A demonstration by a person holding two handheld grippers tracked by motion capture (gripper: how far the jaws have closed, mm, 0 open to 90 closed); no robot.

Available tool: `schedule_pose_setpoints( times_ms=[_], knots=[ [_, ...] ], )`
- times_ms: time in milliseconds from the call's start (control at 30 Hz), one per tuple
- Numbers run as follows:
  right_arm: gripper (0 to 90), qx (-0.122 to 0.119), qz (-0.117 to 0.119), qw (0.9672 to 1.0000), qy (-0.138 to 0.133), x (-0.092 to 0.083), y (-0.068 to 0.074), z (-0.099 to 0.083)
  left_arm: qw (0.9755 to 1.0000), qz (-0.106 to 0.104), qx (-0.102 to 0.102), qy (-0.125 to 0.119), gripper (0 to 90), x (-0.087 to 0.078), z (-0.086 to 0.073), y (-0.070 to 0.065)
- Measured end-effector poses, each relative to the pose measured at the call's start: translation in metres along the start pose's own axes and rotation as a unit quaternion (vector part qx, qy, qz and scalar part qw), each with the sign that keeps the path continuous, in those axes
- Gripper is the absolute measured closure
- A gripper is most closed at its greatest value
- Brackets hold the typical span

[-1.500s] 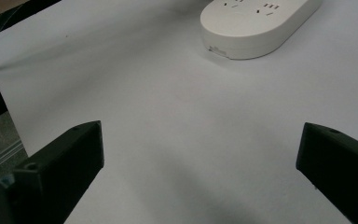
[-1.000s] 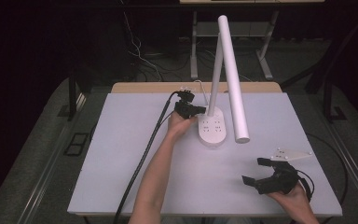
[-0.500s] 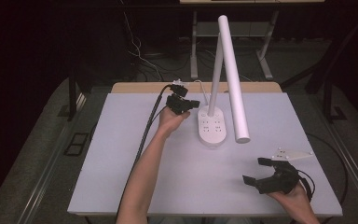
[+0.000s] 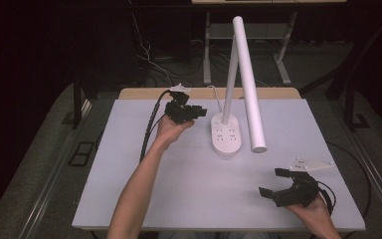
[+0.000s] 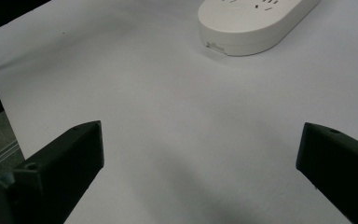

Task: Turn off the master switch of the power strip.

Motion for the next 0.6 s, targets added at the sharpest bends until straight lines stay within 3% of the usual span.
schedule_pose_setpoints(
  times_ms=[33, 167, 300, 467, 600],
  knots=[
    [0.2, 0.000, 0.001, 1.0000, 0.000, 0.000, 0.000, 0.000, 1.0000, -0.002, 0.000, -0.003, 55.7, -0.003, 0.000, -0.002],
    [0.2, -0.001, 0.001, 1.0000, -0.001, 0.000, 0.000, 0.000, 0.9994, -0.011, 0.022, 0.025, 22.4, -0.017, -0.007, -0.008],
    [0.3, -0.001, 0.001, 1.0000, 0.000, 0.000, 0.000, 0.000, 0.9981, -0.007, 0.040, 0.046, 2.5, -0.029, -0.015, -0.012],
    [0.2, -0.001, -0.001, 1.0000, -0.002, -0.001, 0.000, 0.000, 0.9995, -0.011, 0.026, 0.014, 0.0, -0.050, -0.020, -0.016],
    [0.2, 0.000, -0.001, 1.0000, -0.002, 0.000, 0.000, 0.000, 0.9997, -0.007, 0.023, 0.009, 0.0, -0.068, -0.027, -0.017]
  ],
)
Point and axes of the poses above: each handheld gripper's, and its own axes: x roughly forward along the jaws, z roughly out of its top, y roughly to its left, the point moved 7 cm from there along x, roughly forward along the jaws, and after that the axes turned 2 degrees about -x, right-handed, at the moved point
